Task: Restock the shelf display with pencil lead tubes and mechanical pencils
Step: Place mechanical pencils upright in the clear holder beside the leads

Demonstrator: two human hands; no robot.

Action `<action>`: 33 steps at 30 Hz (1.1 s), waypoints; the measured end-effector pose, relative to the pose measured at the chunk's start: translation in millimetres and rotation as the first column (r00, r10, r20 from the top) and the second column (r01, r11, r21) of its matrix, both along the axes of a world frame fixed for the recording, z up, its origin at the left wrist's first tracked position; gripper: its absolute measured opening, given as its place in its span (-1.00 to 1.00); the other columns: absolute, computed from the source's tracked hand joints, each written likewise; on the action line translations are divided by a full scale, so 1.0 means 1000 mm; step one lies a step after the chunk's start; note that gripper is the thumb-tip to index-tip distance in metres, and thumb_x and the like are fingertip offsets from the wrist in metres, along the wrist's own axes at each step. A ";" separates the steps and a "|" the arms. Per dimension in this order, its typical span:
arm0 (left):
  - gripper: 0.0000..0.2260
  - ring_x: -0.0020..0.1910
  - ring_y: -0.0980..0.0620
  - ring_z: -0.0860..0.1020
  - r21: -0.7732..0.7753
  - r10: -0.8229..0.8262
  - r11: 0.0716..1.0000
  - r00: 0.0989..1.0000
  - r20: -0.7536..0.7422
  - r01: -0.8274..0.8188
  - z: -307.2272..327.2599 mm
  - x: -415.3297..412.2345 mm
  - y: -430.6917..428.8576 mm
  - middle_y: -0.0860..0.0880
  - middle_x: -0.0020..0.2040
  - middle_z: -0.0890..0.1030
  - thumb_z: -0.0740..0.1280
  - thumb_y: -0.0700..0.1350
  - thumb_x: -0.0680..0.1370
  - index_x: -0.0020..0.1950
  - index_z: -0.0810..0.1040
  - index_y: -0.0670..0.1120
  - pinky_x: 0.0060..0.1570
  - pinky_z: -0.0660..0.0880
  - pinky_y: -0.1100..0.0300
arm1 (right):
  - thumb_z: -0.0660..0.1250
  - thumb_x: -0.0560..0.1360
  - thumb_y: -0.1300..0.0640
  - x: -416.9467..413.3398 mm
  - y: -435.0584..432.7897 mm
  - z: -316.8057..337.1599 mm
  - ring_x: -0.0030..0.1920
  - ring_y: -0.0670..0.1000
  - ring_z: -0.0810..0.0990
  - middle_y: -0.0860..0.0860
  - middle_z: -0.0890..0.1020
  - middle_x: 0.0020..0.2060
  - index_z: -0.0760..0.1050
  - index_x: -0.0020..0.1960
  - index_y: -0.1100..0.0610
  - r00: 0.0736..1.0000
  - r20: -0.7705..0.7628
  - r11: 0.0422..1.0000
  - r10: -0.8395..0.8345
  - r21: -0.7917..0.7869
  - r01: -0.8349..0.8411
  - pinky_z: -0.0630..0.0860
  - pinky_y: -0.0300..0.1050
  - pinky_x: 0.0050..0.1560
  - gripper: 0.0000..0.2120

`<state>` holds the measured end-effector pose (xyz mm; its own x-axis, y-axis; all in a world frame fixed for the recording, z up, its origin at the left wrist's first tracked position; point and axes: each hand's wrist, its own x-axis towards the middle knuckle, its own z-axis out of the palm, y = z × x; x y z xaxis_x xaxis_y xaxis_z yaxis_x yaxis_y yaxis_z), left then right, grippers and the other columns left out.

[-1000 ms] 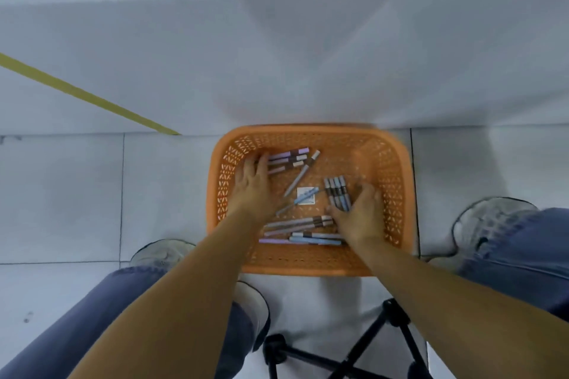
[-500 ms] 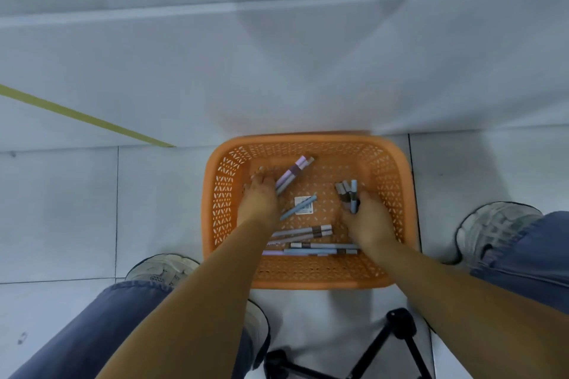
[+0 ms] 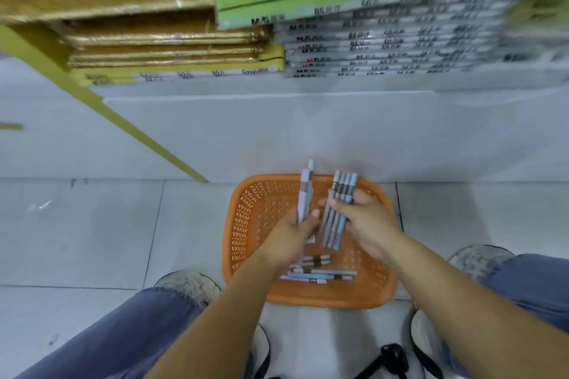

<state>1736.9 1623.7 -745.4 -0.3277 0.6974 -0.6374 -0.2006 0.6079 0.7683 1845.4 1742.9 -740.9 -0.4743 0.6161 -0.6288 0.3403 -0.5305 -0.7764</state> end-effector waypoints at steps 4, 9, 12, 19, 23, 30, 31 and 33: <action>-0.73 0.12 -0.03 0.68 0.188 0.065 0.979 0.996 0.057 -0.074 0.068 0.006 0.009 -0.06 0.21 0.66 0.25 -0.02 0.67 0.38 0.46 0.06 -0.06 0.67 0.02 | 0.33 0.54 0.30 -0.006 -0.004 0.070 -0.03 0.05 0.67 0.08 0.70 -0.08 0.57 0.03 0.16 0.981 -0.184 0.992 -0.057 0.099 0.076 0.56 -0.01 0.11 -0.89; -0.81 -0.20 0.12 0.68 0.345 0.058 0.939 0.982 -0.181 0.008 0.152 0.007 0.010 0.11 -0.05 0.71 0.30 -0.01 0.65 0.27 0.49 0.10 -0.24 0.65 0.13 | 0.35 0.54 0.26 -0.003 -0.009 0.161 -0.19 -0.21 0.65 -0.09 0.69 -0.13 0.58 0.00 -0.01 0.957 -0.277 0.923 0.091 0.384 0.024 0.51 -0.36 -0.22 -0.82; -0.80 -0.18 0.10 0.65 0.425 0.068 0.904 0.966 -0.249 0.046 0.199 0.014 0.009 0.06 -0.14 0.68 0.27 0.02 0.66 0.27 0.51 0.04 -0.30 0.57 0.17 | 0.41 0.52 0.16 0.008 -0.001 0.212 -0.36 -0.20 0.56 -0.17 0.64 -0.29 0.58 -0.04 -0.02 0.948 -0.262 0.854 0.179 0.520 -0.017 0.42 -0.41 -0.39 -0.92; -0.89 -0.38 0.28 0.48 0.592 0.198 0.802 0.900 -0.388 0.079 0.293 0.019 0.020 0.26 -0.35 0.59 0.25 0.02 0.67 0.16 0.49 0.21 -0.39 0.40 0.35 | 0.27 0.60 0.17 0.023 0.020 0.319 -0.38 0.00 0.56 0.10 0.61 -0.31 0.53 0.10 0.20 0.850 -0.467 0.890 0.244 0.456 -0.006 0.54 -0.15 -0.38 -0.86; -0.90 -0.33 0.34 0.52 0.648 0.296 0.754 0.822 -0.487 0.112 0.337 0.012 0.035 0.24 -0.19 0.61 0.27 0.02 0.66 0.12 0.48 0.24 -0.39 0.40 0.43 | 0.30 0.58 0.21 0.025 0.034 0.367 -0.31 0.02 0.64 0.09 0.67 -0.24 0.56 0.11 0.15 0.834 -0.486 0.821 0.263 0.566 0.070 0.60 -0.17 -0.28 -0.87; -0.96 -0.37 0.32 0.52 0.821 0.546 0.570 0.736 -0.401 0.024 0.393 -0.013 0.068 0.24 -0.33 0.61 0.25 -0.04 0.67 0.06 0.47 0.11 -0.40 0.42 0.45 | 0.37 0.53 0.28 0.029 0.080 0.466 -0.19 -0.01 0.71 0.07 0.66 -0.17 0.33 0.07 -0.19 0.774 -0.571 0.329 0.272 0.811 0.483 0.61 -0.22 -0.23 -0.59; -0.96 -0.37 0.32 0.52 0.837 0.557 0.547 0.740 -0.378 0.016 0.398 -0.017 0.072 0.24 -0.33 0.61 0.25 -0.04 0.67 0.06 0.47 0.10 -0.40 0.42 0.45 | 0.37 0.53 0.28 0.027 0.087 0.477 -0.16 -0.03 0.71 0.05 0.64 -0.13 0.32 0.04 -0.22 0.785 -0.545 0.239 0.295 0.837 0.491 0.62 -0.21 -0.21 -0.57; -0.96 -0.37 0.30 0.52 0.862 0.574 0.507 0.749 -0.331 -0.007 0.406 -0.023 0.081 0.20 -0.32 0.61 0.25 -0.03 0.67 0.06 0.49 0.09 -0.40 0.41 0.42 | 0.37 0.53 0.28 0.017 0.099 0.491 -0.12 -0.10 0.69 -0.01 0.62 -0.10 0.31 0.02 -0.26 0.832 -0.455 0.106 0.316 0.889 0.446 0.64 -0.21 -0.17 -0.55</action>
